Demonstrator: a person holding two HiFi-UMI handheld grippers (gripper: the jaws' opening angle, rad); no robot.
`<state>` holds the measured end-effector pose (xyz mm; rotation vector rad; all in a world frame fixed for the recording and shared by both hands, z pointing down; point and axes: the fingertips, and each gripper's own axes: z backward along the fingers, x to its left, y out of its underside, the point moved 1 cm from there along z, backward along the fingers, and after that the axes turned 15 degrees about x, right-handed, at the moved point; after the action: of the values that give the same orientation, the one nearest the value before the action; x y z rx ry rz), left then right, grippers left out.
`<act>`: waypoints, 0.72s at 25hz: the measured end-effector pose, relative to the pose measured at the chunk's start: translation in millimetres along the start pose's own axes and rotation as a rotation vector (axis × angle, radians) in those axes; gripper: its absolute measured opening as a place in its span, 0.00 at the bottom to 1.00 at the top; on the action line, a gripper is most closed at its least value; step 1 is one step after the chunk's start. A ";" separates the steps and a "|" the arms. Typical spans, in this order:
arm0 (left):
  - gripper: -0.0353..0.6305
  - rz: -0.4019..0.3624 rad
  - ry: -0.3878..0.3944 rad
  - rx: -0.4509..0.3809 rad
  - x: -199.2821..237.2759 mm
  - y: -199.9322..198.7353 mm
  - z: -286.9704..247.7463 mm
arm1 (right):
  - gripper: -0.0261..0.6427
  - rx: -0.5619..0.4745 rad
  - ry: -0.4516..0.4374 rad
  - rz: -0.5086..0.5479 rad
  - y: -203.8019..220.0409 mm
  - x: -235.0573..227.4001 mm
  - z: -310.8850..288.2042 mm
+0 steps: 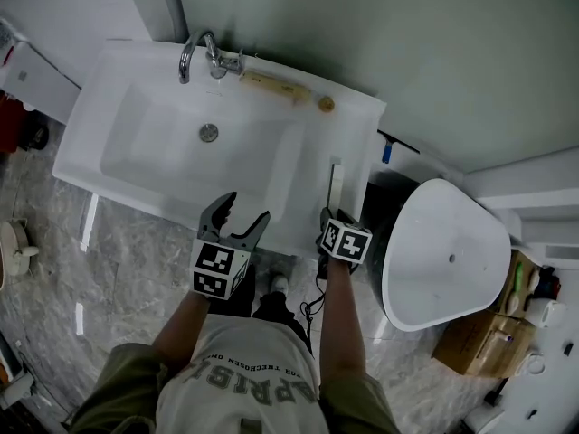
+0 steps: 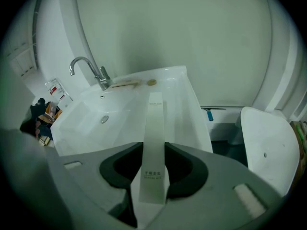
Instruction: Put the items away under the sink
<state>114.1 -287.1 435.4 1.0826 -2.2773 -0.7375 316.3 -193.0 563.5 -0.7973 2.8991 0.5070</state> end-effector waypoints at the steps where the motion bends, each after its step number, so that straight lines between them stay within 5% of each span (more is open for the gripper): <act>1: 0.51 0.005 -0.009 -0.004 -2.1 2.7 2.4 | 0.25 -0.007 -0.009 0.019 0.2 2.2 3.1; 18: 0.51 0.181 -0.238 -0.036 -66.1 105.3 68.1 | 0.25 -0.024 -0.185 0.394 57.1 29.6 33.5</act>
<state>51.0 -160.2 441.5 0.7943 -2.5104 -0.8675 261.6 -149.7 543.5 -0.1625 2.8793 0.6115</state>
